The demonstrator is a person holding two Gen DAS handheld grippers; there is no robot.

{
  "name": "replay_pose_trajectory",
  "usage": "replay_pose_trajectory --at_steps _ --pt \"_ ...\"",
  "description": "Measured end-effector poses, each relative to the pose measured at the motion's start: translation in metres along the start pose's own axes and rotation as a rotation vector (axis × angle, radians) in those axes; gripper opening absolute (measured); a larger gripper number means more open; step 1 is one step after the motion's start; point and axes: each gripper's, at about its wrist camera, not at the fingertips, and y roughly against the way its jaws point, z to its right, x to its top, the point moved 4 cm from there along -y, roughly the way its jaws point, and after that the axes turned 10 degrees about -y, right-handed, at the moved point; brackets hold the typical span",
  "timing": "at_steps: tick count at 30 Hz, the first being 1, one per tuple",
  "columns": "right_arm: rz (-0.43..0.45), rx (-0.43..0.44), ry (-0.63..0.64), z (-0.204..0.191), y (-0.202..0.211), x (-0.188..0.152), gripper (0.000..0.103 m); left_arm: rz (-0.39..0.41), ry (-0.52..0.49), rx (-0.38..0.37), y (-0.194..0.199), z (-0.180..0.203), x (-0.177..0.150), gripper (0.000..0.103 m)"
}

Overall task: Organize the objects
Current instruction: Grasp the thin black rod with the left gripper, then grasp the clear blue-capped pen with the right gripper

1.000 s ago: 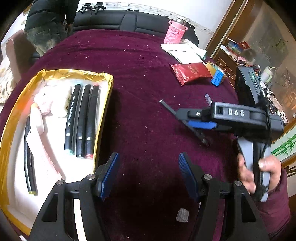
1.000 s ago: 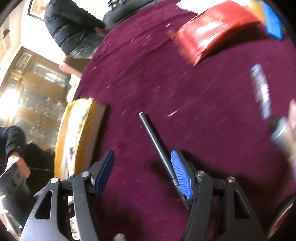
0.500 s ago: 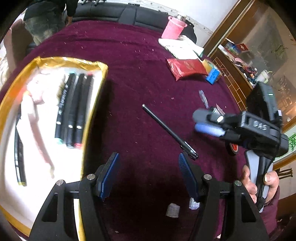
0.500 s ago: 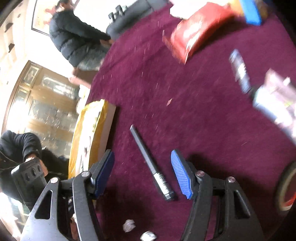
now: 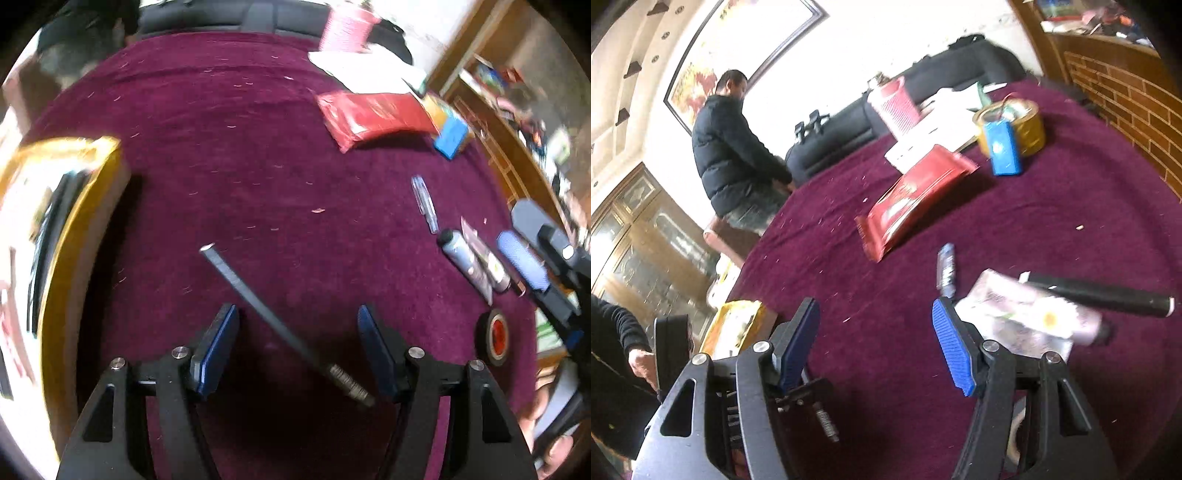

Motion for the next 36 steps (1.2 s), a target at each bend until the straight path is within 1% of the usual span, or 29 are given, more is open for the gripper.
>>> replay_pose_trajectory --at_steps 2,4,5,6,7,8,10,11,12,14,17,23,24,25,26,27,28,30,31,32,33,34,36 --pt "0.016 0.0 -0.012 0.008 -0.002 0.001 0.063 -0.005 -0.072 0.047 -0.004 0.01 0.003 0.063" --pt "0.004 0.008 -0.031 0.013 -0.007 0.002 0.063 -0.012 -0.189 0.077 -0.008 0.022 0.004 0.062" --pt "-0.011 0.009 -0.039 0.017 -0.009 0.001 0.063 -0.009 -0.217 0.085 -0.009 0.023 0.005 0.056" --pt "-0.019 0.006 -0.044 0.019 -0.011 0.001 0.063 0.003 -0.242 0.106 -0.009 0.024 0.004 0.047" --pt "-0.022 0.005 -0.048 0.023 -0.01 0.001 0.063 0.021 -0.265 0.11 -0.007 0.024 0.005 0.031" --pt "-0.021 0.01 -0.054 0.024 -0.01 0.002 0.063 0.021 -0.275 0.095 -0.006 0.023 0.005 0.019" --pt "-0.014 0.013 -0.062 0.027 -0.008 0.004 0.063 0.007 -0.271 0.067 -0.003 0.016 0.006 0.014" --pt "-0.005 0.003 -0.064 0.029 -0.007 0.004 0.063 0.004 -0.267 0.053 -0.002 0.013 0.006 0.009" --pt "0.001 -0.006 -0.065 0.031 -0.006 0.005 0.063 0.006 -0.266 0.039 0.0 0.01 0.006 0.006" --pt "0.013 -0.024 -0.072 0.035 -0.006 0.006 0.063 0.018 -0.25 0.029 0.004 0.002 0.006 0.005" --pt "0.017 -0.021 -0.087 0.039 -0.005 0.008 0.063 0.034 -0.226 0.002 0.008 -0.006 0.005 0.005" --pt "-0.01 -0.031 -0.074 0.041 -0.01 0.006 0.063 0.015 -0.191 -0.016 0.0 -0.013 0.004 0.006" --pt "-0.011 -0.034 -0.071 0.041 -0.01 0.006 0.063 0.029 -0.191 -0.011 0.0 -0.012 0.004 0.007" --pt "-0.014 -0.036 -0.068 0.04 -0.011 0.006 0.063 0.038 -0.196 -0.005 -0.001 -0.01 0.005 0.01" --pt "-0.017 -0.036 -0.07 0.041 -0.012 0.005 0.063 0.052 -0.204 -0.004 -0.001 -0.006 0.005 0.02" --pt "-0.019 -0.031 -0.075 0.042 -0.011 0.005 0.063 0.067 -0.22 -0.012 -0.001 -0.001 0.004 0.027" --pt "-0.018 -0.028 -0.082 0.043 -0.011 0.006 0.063 0.075 -0.244 -0.016 -0.002 0.005 0.003 0.041" --pt "-0.005 -0.031 -0.095 0.046 -0.008 0.008 0.063 0.088 -0.326 0.054 -0.004 0.019 -0.002 0.043" --pt "0.006 -0.038 -0.109 0.049 -0.005 0.01 0.063 0.101 -0.355 0.052 -0.002 0.024 -0.004 0.029" --pt "0.014 -0.045 -0.118 0.05 -0.003 0.012 0.063 0.102 -0.352 0.02 0.0 0.025 -0.005 0.007" --pt "0.025 -0.05 -0.12 0.05 0.001 0.014 0.063 0.095 -0.343 0.0 0.002 0.023 -0.004 0.005" --pt "0.037 -0.06 -0.111 0.049 0.005 0.017 0.063 0.097 -0.325 -0.02 0.006 0.019 -0.004 0.005" --pt "0.046 -0.084 -0.084 0.044 0.008 0.023 0.063 0.13 -0.314 -0.019 0.019 0.011 -0.004 0.005"
